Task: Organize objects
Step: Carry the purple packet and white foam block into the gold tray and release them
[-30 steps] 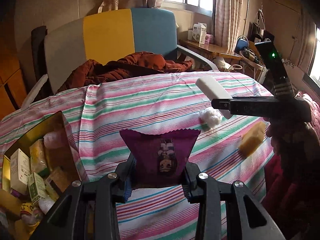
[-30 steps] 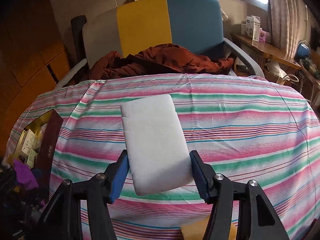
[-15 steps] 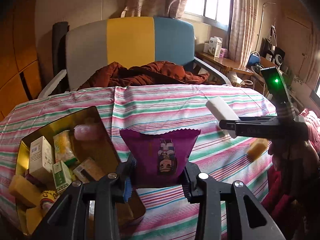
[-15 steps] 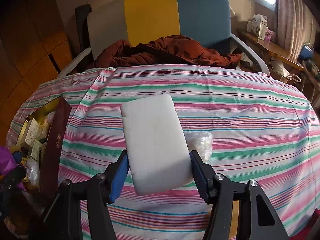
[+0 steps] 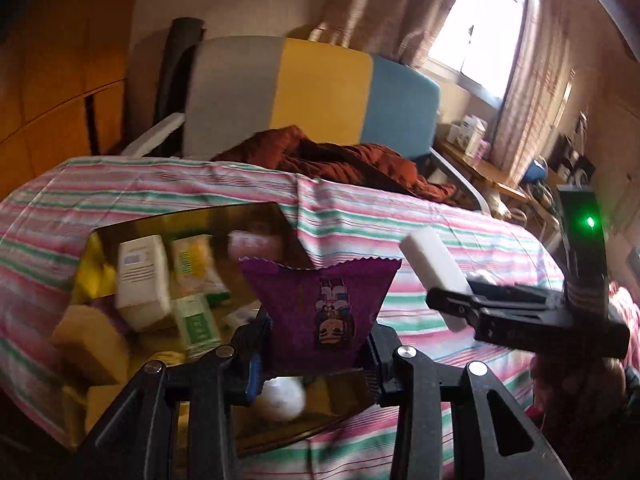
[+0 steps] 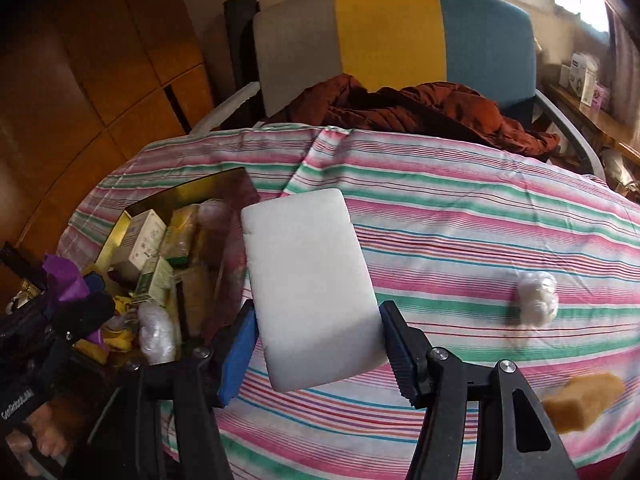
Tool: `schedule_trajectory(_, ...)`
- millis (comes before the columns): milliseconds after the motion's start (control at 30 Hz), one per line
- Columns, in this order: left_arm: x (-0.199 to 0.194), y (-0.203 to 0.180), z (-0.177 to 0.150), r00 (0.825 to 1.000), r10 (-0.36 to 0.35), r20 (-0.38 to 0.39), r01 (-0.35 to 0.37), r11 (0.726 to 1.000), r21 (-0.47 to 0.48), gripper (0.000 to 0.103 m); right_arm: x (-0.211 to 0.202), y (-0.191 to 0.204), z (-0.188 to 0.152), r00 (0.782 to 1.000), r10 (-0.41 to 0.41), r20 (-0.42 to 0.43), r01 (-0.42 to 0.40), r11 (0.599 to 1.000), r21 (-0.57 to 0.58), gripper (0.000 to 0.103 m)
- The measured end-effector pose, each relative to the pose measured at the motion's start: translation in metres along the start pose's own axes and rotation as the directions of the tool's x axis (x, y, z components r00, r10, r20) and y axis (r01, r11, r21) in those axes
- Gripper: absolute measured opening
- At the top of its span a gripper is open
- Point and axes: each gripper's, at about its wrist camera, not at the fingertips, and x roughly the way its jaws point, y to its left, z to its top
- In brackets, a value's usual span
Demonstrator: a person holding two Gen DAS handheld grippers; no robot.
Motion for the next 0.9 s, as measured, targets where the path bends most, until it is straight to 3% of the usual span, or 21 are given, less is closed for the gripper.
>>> schedule_trajectory(167, -0.030, 0.059, -0.003, 0.997, 0.074, 0.036, -0.069, 0.991, -0.119, 0.039, 0.005, 0.045, -0.006, 0.997, 0.077, -0.016, -0.078, 0.995, -0.061, 0.061)
schedule_trajectory(433, -0.052, 0.129, -0.019, 0.983, 0.178, 0.036, -0.162, 0.949, -0.270, 0.039, 0.018, 0.093, -0.021, 0.986, 0.150, -0.073, -0.159, 0.978, -0.138, 0.061)
schedule_trajectory(567, -0.049, 0.135, -0.022, 0.985, 0.167, 0.033, -0.150, 0.944, -0.293, 0.039, 0.028, 0.108, -0.026, 0.982, 0.159, -0.101, -0.175, 0.969, -0.173, 0.061)
schedule_trajectory(900, -0.032, 0.113, -0.010, 0.995, 0.094, 0.024, -0.085, 0.963, -0.254, 0.039, 0.042, 0.121, -0.036, 0.980, 0.147, -0.133, -0.173, 0.961, -0.216, 0.061)
